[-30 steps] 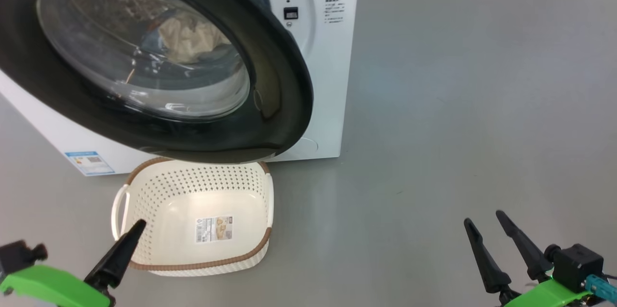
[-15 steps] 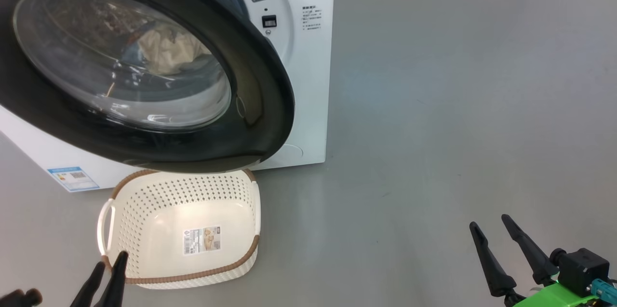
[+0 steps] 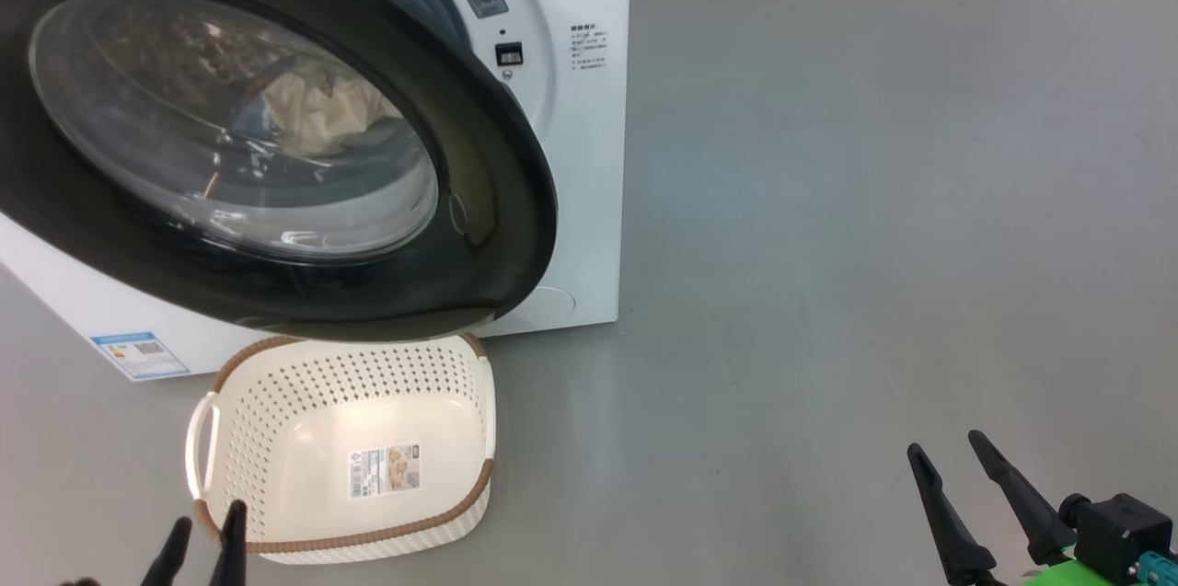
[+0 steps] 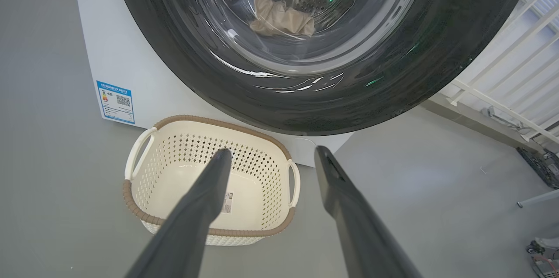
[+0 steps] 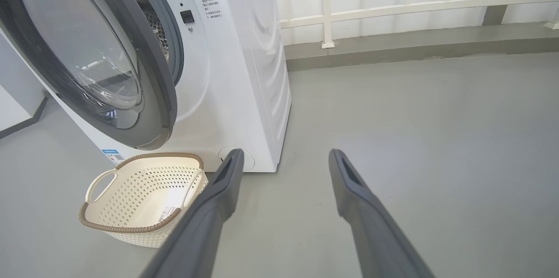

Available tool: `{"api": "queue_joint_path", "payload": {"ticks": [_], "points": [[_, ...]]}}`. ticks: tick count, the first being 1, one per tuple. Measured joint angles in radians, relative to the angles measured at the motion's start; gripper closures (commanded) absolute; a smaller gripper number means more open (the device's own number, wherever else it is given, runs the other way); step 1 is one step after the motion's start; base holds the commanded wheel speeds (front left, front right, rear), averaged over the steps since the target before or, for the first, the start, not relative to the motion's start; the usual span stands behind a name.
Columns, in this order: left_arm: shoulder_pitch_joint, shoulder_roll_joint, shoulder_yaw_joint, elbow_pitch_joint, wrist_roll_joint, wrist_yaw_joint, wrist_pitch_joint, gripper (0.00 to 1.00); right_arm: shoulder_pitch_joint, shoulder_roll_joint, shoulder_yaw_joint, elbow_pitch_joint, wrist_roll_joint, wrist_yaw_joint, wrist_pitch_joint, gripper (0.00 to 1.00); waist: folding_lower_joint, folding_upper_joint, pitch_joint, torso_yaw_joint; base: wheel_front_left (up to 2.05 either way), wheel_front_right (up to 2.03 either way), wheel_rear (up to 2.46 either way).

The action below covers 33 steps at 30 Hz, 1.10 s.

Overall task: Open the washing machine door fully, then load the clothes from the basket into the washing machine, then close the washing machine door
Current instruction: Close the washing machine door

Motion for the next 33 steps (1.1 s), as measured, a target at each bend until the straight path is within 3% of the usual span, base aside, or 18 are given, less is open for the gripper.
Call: {"api": "queue_joint_path", "payload": {"ticks": [17,23,33], "points": [[0.103,-0.205,0.283,-0.090,0.483,0.000,0.000,0.00,0.000,0.000,-0.001,0.004,0.002,0.000,0.000,0.00,0.0000,-0.0001,0.000,0.002,0.00,0.00,0.00],[0.106,-0.239,0.314,-0.107,0.545,0.000,0.000,0.00,0.000,0.000,-0.001,0.003,0.002,0.000,0.000,0.00,0.0000,-0.0001,0.006,0.003,0.00,0.00,0.00],[0.106,-0.245,0.325,-0.122,0.552,0.000,0.000,0.00,0.000,0.002,-0.003,0.000,0.003,0.000,0.000,0.00,0.0000,0.0000,0.005,0.013,0.00,0.00,0.00]]}}
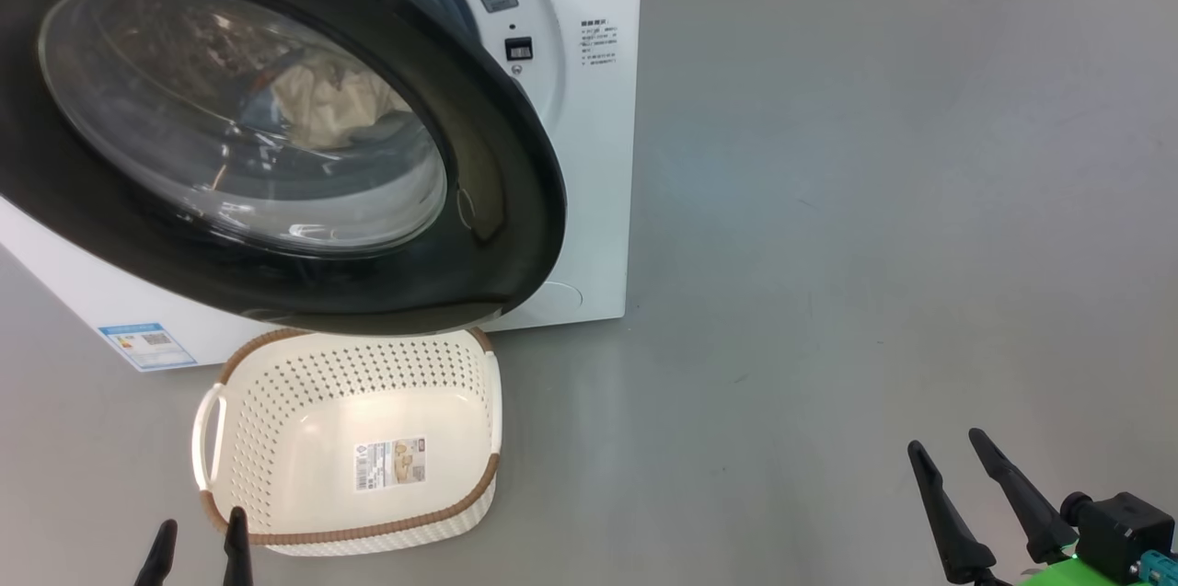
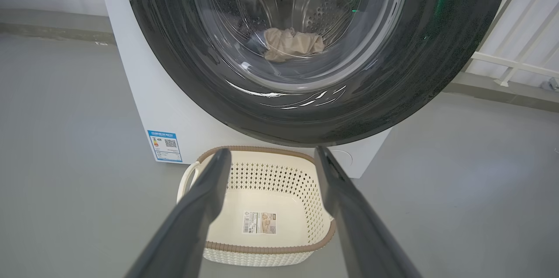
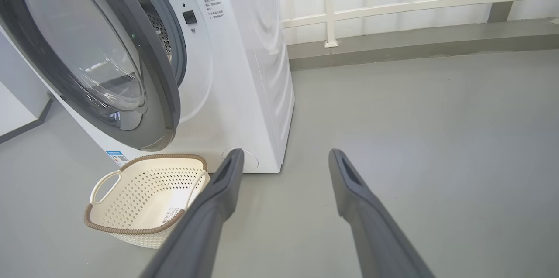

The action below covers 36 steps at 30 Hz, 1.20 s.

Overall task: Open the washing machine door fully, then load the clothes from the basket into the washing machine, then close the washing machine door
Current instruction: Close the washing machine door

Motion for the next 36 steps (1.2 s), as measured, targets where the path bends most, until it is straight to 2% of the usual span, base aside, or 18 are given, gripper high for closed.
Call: {"api": "queue_joint_path", "payload": {"ticks": [1,2,3,4,5,6,20,27,36], "points": [[0.000,0.000,0.000,-0.001,0.000,0.000,0.000,0.00,0.000,0.002,0.000,-0.002,0.005,0.000,0.000,0.00,0.0000,0.0000,-0.001,0.001,0.00,0.00,0.00],[0.000,-0.001,0.000,-0.002,0.000,0.000,0.000,0.00,-0.001,0.003,0.000,-0.004,0.007,0.000,0.000,0.08,0.0000,0.0000,-0.002,0.003,0.00,0.00,0.00],[0.000,-0.001,-0.001,-0.004,0.000,0.000,0.000,0.00,-0.001,0.004,0.001,-0.006,0.009,0.000,0.000,0.35,0.0000,0.0000,-0.003,0.004,0.00,0.00,0.00],[0.000,-0.002,-0.002,-0.005,0.000,0.000,0.000,0.00,-0.002,0.004,0.001,-0.008,0.012,0.000,0.000,0.55,0.0000,0.0000,-0.004,0.005,0.00,0.00,0.00],[0.000,-0.003,-0.003,-0.007,0.000,0.000,0.000,0.00,-0.005,0.004,0.001,-0.011,0.014,0.000,0.000,0.84,0.0000,0.0000,-0.005,0.007,0.00,0.00,0.00],[0.000,-0.005,-0.004,-0.008,0.000,0.000,0.000,0.00,-0.008,0.004,0.002,-0.012,0.014,0.000,0.000,1.00,0.0000,0.0000,-0.005,0.009,0.00,0.00,0.00],[-0.003,-0.023,-0.021,-0.041,0.000,0.000,0.000,0.00,-0.235,0.003,0.097,-0.044,0.023,0.000,0.000,1.00,0.0000,0.0000,-0.003,0.058,0.00,0.00,0.00],[-0.036,-0.026,-0.049,-0.068,0.002,0.000,0.000,0.00,-0.455,0.011,0.198,-0.066,0.027,0.000,0.000,1.00,0.0000,0.0000,0.018,0.099,0.00,0.00,0.00],[-0.060,-0.030,-0.072,-0.076,0.007,0.000,0.000,0.00,-0.597,0.027,0.301,-0.024,0.051,0.000,0.000,1.00,0.0000,0.0000,0.046,0.157,0.00,0.00,0.00]]}}
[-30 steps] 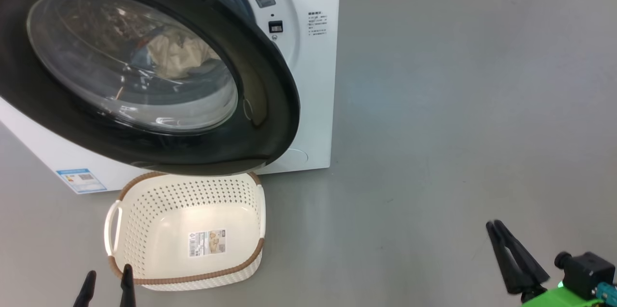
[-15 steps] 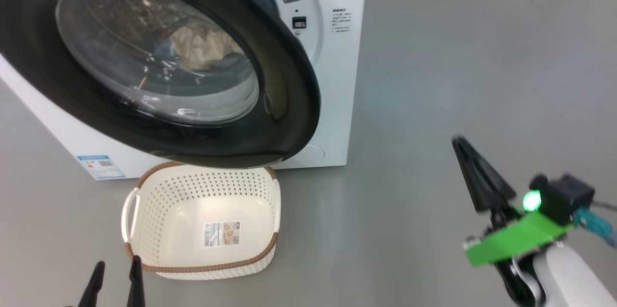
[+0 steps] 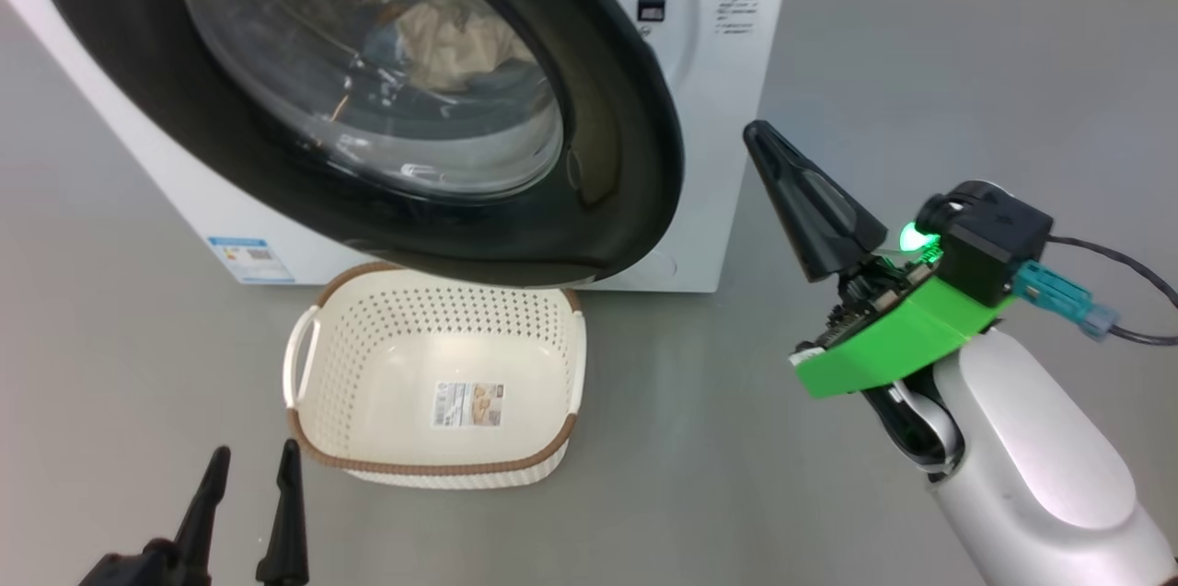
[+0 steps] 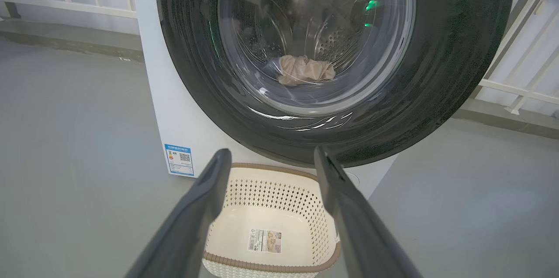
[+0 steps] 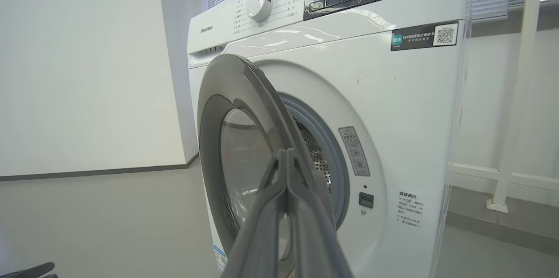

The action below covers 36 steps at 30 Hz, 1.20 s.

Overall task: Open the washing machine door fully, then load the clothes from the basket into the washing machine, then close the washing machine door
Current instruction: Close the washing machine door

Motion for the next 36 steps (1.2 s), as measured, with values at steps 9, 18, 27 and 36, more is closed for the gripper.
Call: {"api": "queue_joint_path", "payload": {"ticks": [9,18,27,36], "points": [[-0.043,-0.012,-0.024,-0.007,0.000,0.000,0.000,0.00,-0.073,0.000,0.077,0.100,0.025,0.000,0.000,1.00,0.0000,0.0000,0.058,0.050,0.00,0.00,0.00],[-0.098,-0.028,-0.044,-0.012,-0.002,0.000,0.000,0.00,-0.143,0.001,0.097,0.201,0.046,0.000,0.000,1.00,0.0000,0.0000,0.130,0.091,0.00,0.00,0.00],[-0.120,-0.032,-0.057,-0.012,-0.009,0.000,0.000,0.00,-0.188,0.003,0.090,0.274,0.061,0.000,0.000,1.00,0.0001,0.0000,0.175,0.127,0.00,0.00,0.00],[-0.138,-0.037,-0.065,-0.016,-0.009,0.000,0.000,0.00,-0.207,0.002,0.052,0.306,0.079,0.000,0.000,1.00,0.0001,0.0000,0.208,0.153,0.00,0.00,0.00]]}}
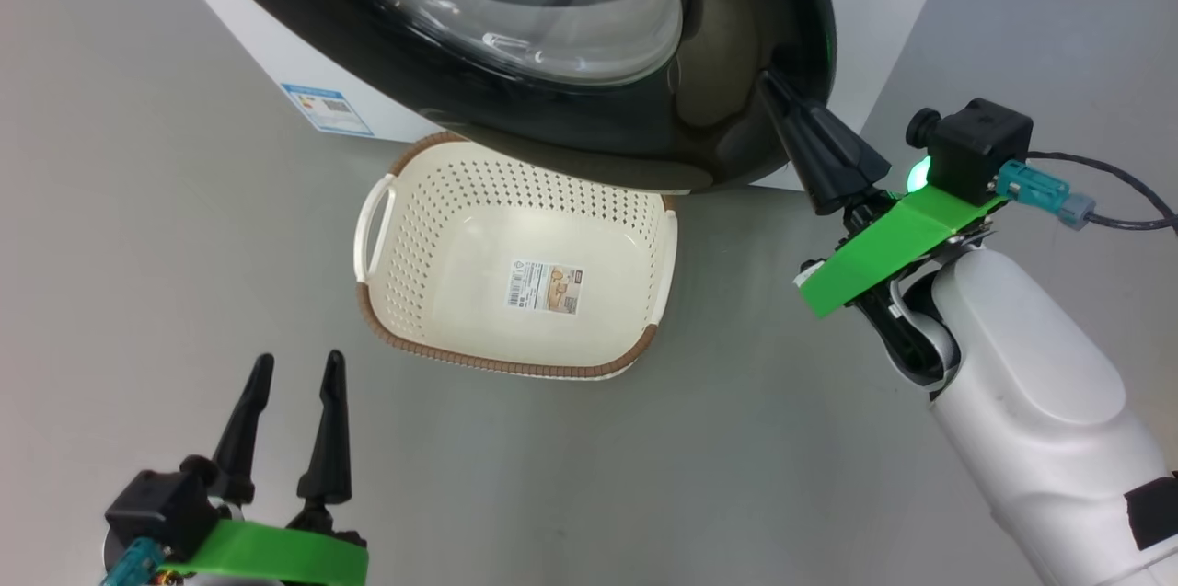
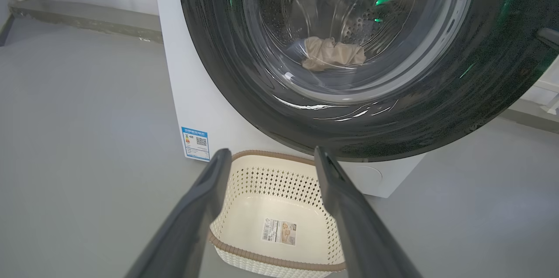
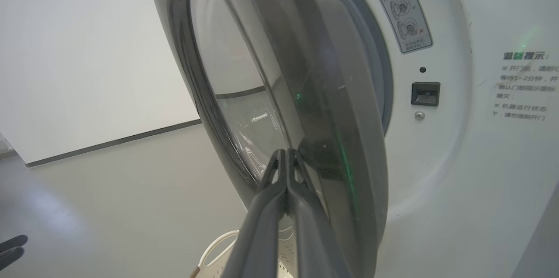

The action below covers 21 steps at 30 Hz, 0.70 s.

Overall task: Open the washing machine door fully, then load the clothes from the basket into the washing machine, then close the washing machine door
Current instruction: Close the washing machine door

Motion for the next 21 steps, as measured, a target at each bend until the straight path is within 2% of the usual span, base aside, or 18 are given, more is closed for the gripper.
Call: {"api": "queue_joint_path", "payload": {"ticks": [21], "points": [[-0.060,-0.019,-0.034,-0.009,-0.011,0.000,0.000,0.00,-0.162,-0.038,-0.160,0.060,-0.020,0.000,0.000,1.00,0.0000,0.0000,0.078,0.058,0.00,0.00,0.00]]}}
